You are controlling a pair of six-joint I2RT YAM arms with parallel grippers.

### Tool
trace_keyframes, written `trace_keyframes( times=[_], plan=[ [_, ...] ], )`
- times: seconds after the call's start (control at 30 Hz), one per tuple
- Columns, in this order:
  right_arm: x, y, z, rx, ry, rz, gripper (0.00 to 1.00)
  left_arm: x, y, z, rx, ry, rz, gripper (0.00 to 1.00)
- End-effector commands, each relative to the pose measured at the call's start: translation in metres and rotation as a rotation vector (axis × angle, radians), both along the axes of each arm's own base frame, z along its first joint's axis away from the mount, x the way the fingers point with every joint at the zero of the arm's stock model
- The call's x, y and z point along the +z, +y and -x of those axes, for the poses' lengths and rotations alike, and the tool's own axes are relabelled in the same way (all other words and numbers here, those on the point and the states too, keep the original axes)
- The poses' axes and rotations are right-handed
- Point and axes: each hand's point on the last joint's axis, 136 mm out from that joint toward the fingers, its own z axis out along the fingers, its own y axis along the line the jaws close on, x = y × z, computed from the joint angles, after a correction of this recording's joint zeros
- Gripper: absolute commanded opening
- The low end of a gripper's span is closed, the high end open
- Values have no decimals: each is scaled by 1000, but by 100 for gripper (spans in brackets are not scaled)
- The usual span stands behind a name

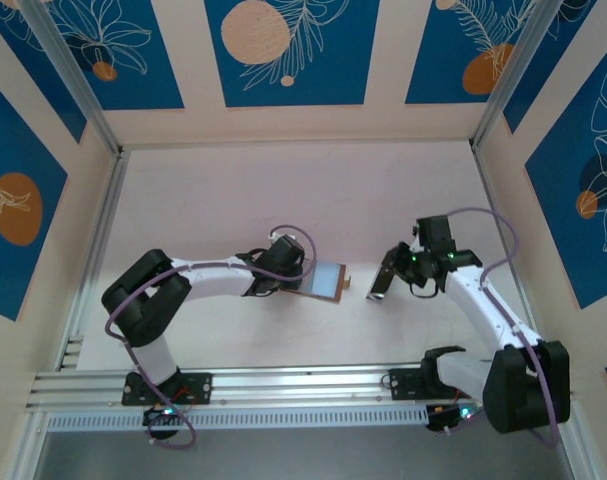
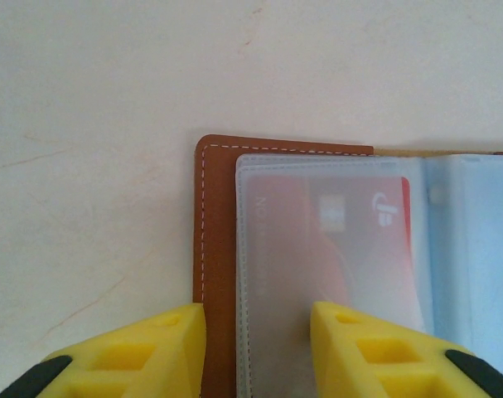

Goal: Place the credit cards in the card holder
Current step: Pick up the credit card from the storage box.

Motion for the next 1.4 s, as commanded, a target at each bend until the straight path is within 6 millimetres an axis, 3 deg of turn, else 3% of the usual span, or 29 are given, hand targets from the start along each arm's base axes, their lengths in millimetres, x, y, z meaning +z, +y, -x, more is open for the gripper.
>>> trace_keyframes(
  times=[0.0,0.37,1.0,1.37],
  plan=[
    [-6,-2,11,-50,33,-101,28,-45,38,42,-21,175,-179,37],
    [-31,-18,13,-105,92,-118,22,-43,36,40,-26,170,-177,38],
    [-28,-11,10,-65,63,-143,21,-43,33,38,-22,170,-175,38],
    [-30,-6,8,-39,87,-124,12,-41,36,39,-16,162,-179,39]
  ],
)
